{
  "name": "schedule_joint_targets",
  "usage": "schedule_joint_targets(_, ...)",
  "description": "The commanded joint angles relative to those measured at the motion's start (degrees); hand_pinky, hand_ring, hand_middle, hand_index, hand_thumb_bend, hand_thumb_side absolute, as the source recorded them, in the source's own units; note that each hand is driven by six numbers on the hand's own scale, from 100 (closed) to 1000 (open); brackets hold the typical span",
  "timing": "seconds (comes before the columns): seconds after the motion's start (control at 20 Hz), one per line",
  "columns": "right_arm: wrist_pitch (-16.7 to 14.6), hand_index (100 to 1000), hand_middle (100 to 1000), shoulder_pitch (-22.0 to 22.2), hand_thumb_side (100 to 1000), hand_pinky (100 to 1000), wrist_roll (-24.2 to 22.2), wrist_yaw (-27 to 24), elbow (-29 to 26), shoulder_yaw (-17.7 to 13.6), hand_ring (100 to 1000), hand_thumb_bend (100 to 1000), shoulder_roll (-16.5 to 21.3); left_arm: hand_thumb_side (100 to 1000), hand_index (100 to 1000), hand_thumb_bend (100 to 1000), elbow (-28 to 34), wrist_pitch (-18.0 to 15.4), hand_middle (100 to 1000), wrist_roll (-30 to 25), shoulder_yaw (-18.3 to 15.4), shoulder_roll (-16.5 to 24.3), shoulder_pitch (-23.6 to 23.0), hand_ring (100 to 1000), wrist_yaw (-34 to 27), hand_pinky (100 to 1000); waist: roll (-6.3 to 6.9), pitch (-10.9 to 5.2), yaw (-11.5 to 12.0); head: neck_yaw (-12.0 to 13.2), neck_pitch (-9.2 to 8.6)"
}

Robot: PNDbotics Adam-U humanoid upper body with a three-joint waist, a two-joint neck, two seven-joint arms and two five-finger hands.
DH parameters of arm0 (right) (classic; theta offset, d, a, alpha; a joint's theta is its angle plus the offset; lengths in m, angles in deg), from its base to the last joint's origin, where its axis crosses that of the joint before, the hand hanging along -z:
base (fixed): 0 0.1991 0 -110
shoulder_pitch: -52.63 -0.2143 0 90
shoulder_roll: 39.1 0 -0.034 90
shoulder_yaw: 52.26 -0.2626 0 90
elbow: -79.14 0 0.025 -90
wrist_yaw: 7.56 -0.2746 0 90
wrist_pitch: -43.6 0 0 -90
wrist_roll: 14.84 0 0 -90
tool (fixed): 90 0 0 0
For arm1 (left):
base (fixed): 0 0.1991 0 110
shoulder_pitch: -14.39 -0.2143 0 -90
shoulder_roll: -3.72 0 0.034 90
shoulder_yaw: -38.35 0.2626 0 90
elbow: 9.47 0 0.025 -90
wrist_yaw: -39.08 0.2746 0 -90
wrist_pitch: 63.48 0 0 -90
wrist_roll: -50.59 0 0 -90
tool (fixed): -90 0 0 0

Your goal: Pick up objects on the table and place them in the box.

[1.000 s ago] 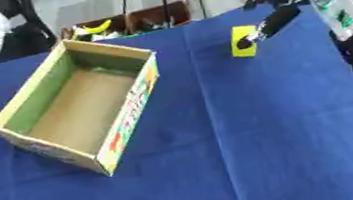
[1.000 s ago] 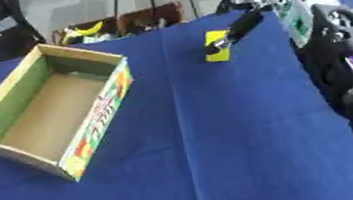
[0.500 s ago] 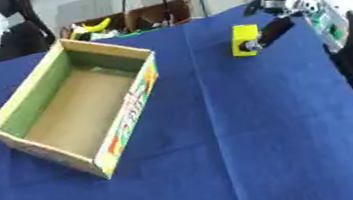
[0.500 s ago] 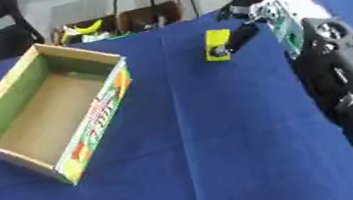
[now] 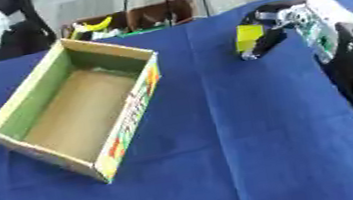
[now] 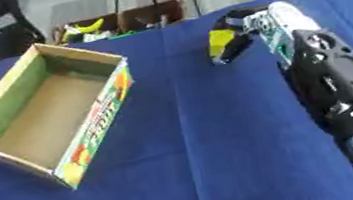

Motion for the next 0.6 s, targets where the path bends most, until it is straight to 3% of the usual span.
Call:
schedule_joint_targets(0.05, 0.57, 996, 904, -1.91, 505, 865, 0.69, 0.83, -0.48, -0.61, 1000, 385, 0.82, 976, 895, 100, 1.14, -0.21, 616, -0.33, 0.26, 0.3, 0.41, 584, 0.3, 398, -0.05, -0.9, 0.19, -0.31, -1.06)
schedule_joint_targets(0.6, 1.18, 989, 893, -2.74, 497, 853, 0.78, 1.38, -0.22, -0.96, 1000, 291, 1.23, 976, 895, 100, 1.14, -0.22, 616, -0.6, 0.3, 0.08, 0.17, 585, 0.6, 399, 0.02, -0.66, 0.06, -0.56, -0.69)
